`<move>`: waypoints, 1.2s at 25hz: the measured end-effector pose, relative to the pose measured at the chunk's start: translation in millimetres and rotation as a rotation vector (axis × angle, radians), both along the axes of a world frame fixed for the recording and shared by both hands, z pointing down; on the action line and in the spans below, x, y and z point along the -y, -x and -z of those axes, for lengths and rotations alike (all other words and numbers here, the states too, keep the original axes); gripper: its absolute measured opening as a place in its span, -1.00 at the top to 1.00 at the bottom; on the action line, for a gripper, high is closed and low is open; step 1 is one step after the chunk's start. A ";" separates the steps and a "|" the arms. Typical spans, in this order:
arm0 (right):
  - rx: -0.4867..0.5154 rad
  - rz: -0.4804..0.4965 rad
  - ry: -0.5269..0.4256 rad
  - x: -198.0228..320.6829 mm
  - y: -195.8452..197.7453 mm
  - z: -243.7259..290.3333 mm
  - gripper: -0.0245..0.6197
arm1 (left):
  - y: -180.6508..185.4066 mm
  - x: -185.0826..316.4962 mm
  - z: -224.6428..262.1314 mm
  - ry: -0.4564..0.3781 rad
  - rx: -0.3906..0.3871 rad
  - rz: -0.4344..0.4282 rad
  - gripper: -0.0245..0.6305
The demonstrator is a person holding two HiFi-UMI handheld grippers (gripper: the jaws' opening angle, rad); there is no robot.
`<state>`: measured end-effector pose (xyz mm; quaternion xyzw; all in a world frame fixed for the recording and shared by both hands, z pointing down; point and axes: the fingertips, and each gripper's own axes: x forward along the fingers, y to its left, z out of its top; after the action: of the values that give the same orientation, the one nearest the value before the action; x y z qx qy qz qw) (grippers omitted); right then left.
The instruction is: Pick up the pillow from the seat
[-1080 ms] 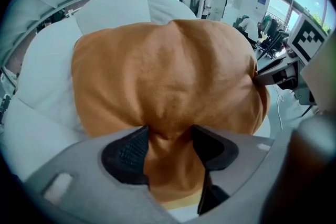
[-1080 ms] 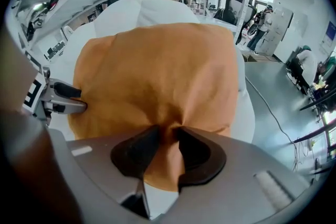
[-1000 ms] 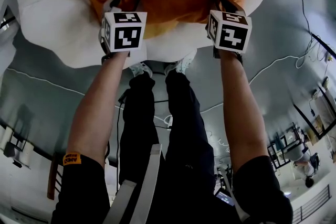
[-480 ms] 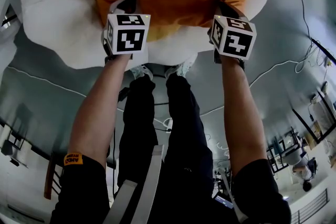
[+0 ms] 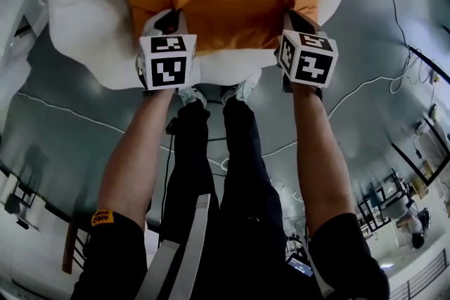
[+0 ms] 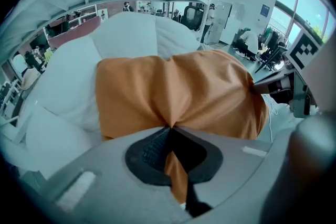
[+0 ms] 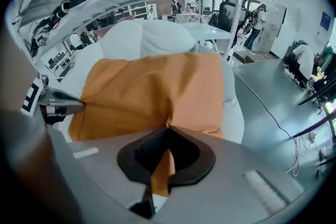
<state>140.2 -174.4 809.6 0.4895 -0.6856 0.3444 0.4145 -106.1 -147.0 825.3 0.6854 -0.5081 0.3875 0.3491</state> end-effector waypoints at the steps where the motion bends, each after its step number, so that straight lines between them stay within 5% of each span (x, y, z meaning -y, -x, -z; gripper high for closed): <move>1: 0.000 -0.001 -0.005 0.0 -0.9 9.3 0.89 | -0.6 0.2 11.0 -0.006 -0.008 0.009 0.89; 17: 0.028 -0.037 -0.050 -34.3 21.8 158.3 0.90 | 22.2 -37.5 165.1 -0.053 -0.078 0.047 0.89; 30: 0.067 -0.056 -0.176 -68.7 42.1 301.4 0.90 | 44.4 -75.2 306.4 -0.185 -0.134 0.084 0.89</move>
<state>98.1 -105.7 508.1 0.5311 -0.7127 0.3103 0.3372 -150.5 -71.7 518.8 0.7172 -0.5454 0.2773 0.3335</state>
